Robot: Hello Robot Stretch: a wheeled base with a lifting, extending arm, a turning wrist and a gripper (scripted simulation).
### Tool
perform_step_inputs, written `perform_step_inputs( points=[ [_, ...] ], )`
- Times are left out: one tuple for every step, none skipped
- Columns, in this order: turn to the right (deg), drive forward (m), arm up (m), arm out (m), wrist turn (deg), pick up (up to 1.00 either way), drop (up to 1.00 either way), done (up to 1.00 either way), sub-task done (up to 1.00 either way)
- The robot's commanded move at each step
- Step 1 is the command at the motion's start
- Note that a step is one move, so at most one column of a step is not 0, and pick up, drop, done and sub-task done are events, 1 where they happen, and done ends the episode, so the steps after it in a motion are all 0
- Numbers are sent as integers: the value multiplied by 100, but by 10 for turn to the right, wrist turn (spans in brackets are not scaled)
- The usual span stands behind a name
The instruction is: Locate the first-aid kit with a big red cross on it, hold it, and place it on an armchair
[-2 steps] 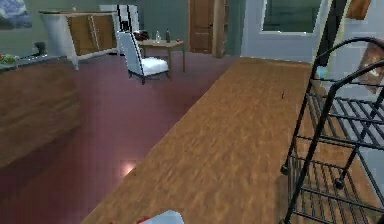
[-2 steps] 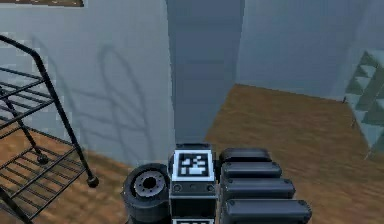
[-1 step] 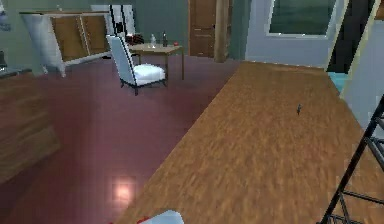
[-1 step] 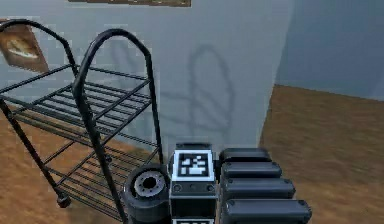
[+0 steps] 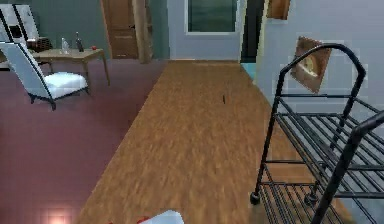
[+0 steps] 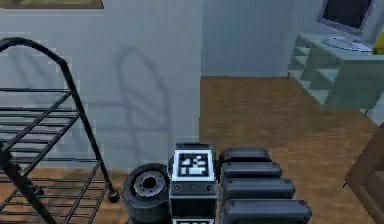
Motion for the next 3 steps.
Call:
perform_step_inputs(
  points=[
    [0,100,0,0,0,0,0,0,0],
    [0,100,0,0,0,0,0,0,0],
    [0,100,0,0,0,0,0,0,0]
  ],
)
